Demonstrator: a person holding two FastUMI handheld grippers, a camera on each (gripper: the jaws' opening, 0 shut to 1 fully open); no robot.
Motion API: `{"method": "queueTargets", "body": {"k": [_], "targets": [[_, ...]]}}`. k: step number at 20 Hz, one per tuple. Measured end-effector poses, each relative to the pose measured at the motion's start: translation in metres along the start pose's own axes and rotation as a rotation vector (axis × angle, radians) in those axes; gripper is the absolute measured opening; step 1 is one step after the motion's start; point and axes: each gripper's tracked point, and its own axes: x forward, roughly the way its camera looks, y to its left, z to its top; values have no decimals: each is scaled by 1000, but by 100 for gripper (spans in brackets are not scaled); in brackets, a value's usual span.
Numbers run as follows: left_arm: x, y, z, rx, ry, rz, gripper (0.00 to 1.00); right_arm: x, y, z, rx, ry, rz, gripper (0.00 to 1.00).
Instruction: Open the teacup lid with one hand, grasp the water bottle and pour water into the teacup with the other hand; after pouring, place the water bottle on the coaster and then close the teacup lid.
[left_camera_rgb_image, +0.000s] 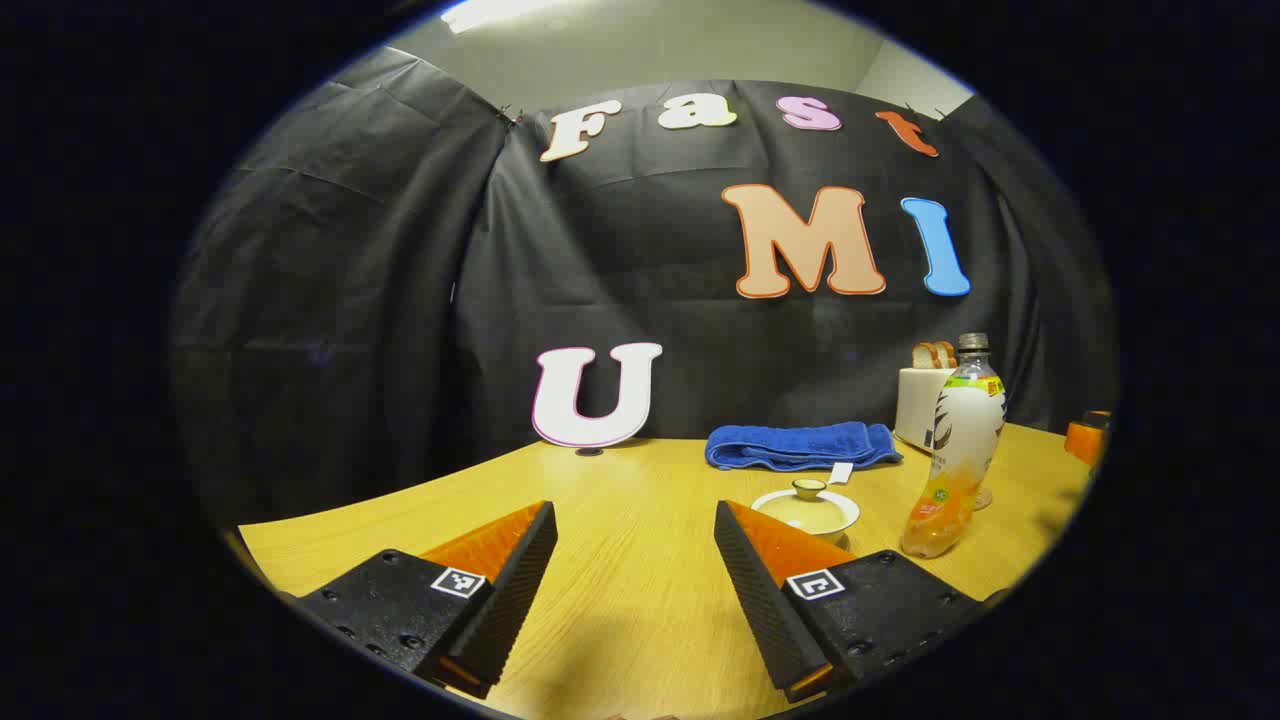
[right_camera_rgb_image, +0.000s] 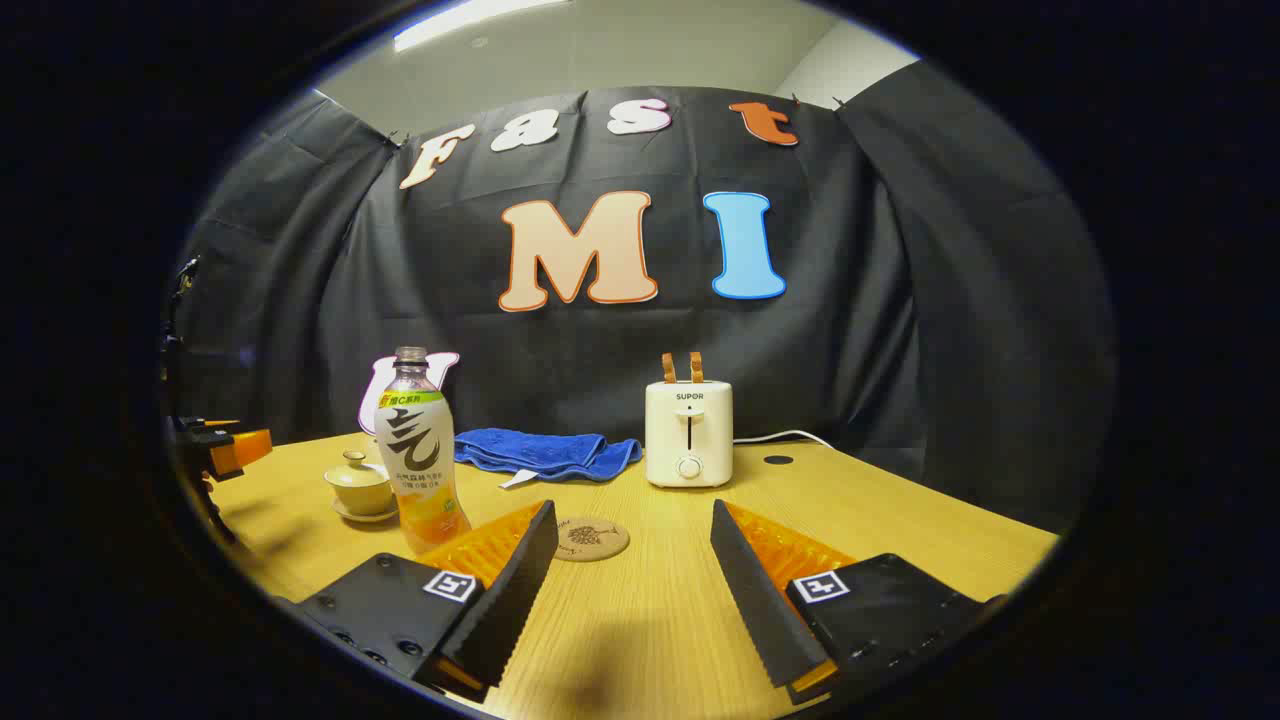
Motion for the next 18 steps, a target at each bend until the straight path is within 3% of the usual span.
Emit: {"method": "queueTargets", "body": {"k": [5,6,14,15,18], "targets": [[2,-1,0,1,-2,-5,93,0,0,0,-1,0,-1,98],[1,-1,1,1,-1,-4,93,1,0,0,0,0,-1,94],[3,-5,1,0,0,-18,93,1,-4,1,-2,-1,-40,94],[4,-6,2,0,0,-23,93,0,-4,0,-2,0,-40,98],[8,-12,0,0,1,-42,93,1,-5,0,-2,0,-40,94]]}}
